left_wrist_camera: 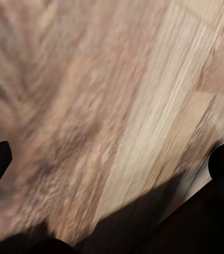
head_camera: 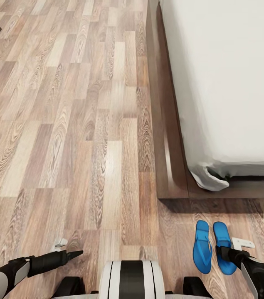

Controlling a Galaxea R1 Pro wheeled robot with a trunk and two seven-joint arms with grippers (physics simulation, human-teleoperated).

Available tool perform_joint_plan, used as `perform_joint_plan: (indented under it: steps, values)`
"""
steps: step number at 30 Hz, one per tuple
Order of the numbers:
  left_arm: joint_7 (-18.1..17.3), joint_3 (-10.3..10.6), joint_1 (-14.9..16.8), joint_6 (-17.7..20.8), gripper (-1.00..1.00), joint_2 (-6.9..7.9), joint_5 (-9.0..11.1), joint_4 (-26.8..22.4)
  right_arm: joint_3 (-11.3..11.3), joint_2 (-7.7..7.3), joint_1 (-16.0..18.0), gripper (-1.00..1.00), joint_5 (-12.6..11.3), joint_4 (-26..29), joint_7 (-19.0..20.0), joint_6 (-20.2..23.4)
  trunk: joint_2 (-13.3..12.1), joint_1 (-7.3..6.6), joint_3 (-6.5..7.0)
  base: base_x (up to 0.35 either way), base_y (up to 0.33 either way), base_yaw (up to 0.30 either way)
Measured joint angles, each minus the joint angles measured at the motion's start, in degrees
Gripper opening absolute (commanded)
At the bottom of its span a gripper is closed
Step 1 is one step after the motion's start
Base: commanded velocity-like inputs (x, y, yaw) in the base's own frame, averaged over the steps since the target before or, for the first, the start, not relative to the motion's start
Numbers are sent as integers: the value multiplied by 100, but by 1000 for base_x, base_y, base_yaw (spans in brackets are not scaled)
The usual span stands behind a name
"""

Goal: In the bedroom, move the book from the bed onto either nightstand, and place the two sandals side by side next to the bed.

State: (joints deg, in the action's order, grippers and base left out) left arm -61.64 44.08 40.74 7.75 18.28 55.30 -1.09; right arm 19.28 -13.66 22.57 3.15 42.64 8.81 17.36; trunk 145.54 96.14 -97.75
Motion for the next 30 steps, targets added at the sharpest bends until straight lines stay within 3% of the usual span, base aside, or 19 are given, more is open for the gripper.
perform_joint_plan:
  steps: [10, 13, 30]
  values:
    - [1, -4, 2, 0, 100, 1, 1, 0, 0, 0, 0, -100, 1, 0, -1, 0, 2, 2, -23, 0, 0, 0]
    - [0, -1, 2, 0, 100, 3, 0, 1, -1, -1, 2, -100, 5, -1, -10, 0, 5, 10, -88, 0, 0, 0]
    - [-3, -4, 2, 0, 100, 3, 1, 0, -3, -1, 2, -100, 7, -1, -11, 0, 6, 10, -89, 0, 0, 0]
